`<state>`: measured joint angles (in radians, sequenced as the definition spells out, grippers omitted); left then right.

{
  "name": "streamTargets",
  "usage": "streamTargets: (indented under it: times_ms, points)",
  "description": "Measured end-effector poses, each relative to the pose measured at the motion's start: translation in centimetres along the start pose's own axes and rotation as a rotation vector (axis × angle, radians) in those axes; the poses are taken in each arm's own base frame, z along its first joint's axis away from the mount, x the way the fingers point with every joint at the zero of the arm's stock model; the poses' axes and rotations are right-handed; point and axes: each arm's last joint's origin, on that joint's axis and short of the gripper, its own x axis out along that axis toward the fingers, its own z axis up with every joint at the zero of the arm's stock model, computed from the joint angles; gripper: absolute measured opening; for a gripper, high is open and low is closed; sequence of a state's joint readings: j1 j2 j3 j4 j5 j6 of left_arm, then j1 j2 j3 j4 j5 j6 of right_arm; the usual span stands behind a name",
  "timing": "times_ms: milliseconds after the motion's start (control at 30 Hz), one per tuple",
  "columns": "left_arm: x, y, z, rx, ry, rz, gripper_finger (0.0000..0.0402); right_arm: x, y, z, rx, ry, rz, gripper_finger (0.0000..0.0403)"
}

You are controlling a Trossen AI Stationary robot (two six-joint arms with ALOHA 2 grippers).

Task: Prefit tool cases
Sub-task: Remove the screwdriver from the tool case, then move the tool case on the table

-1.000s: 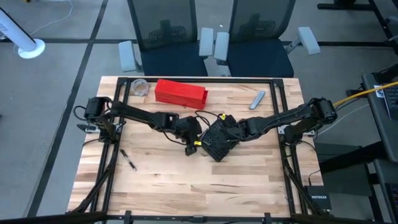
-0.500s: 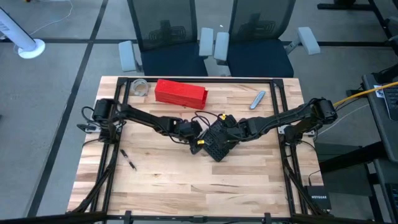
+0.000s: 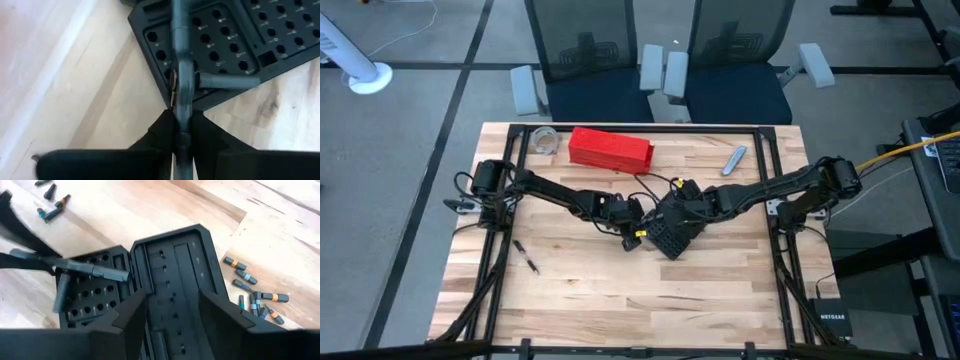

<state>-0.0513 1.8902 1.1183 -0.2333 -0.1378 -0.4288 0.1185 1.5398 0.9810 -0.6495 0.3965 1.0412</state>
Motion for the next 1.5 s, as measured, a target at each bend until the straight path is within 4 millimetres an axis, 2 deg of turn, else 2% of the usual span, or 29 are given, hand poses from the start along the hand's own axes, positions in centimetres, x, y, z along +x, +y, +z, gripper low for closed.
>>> streamTargets:
  times_ms: [133,267,367,500,600,700,800,900,1100,1333,1500]
  points:
    - [-0.7,0.2,0.3,0.008,-0.004,0.025,0.0030,0.0,0.0,0.1,0.004,-0.004,-0.002,0.0179]
    - [-3.3,0.8,1.8,0.055,-0.089,0.037,0.0030,0.0,0.0,0.1,0.005,-0.006,-0.001,0.0179]
    - [-5.5,2.0,2.4,0.090,-0.101,0.081,0.0031,0.0,0.0,0.1,0.006,-0.007,0.001,0.0179]
    - [-9.2,4.4,2.1,0.126,-0.049,0.221,0.0031,0.0,0.0,0.1,0.005,-0.007,-0.002,0.0179]
    - [-10.4,6.7,0.0,0.127,0.043,0.299,0.0030,0.0,0.0,0.1,0.007,-0.009,0.003,0.0179]
    - [-10.6,8.7,-3.1,0.076,0.140,0.343,0.0031,0.0,0.2,0.2,-0.009,-0.007,0.028,0.0179]
    - [-10.8,10.1,-6.1,0.013,0.165,0.364,0.0031,0.0,0.5,0.3,-0.049,-0.002,0.062,0.0179]
    - [-10.7,10.8,-8.0,-0.003,0.173,0.358,0.0031,0.0,0.7,0.4,-0.044,-0.016,0.083,0.0179]
    - [-9.8,12.0,-9.8,0.095,0.280,0.366,0.0040,0.0,0.9,0.4,-0.039,-0.002,0.118,0.0179]
    - [-10.1,12.9,-9.8,0.094,0.309,0.409,0.0158,0.0,1.0,0.2,-0.046,0.062,0.147,0.0179]
    - [-10.8,12.8,-8.9,0.081,0.320,0.414,0.0198,0.0,0.6,-0.1,-0.011,0.098,0.106,0.0166]
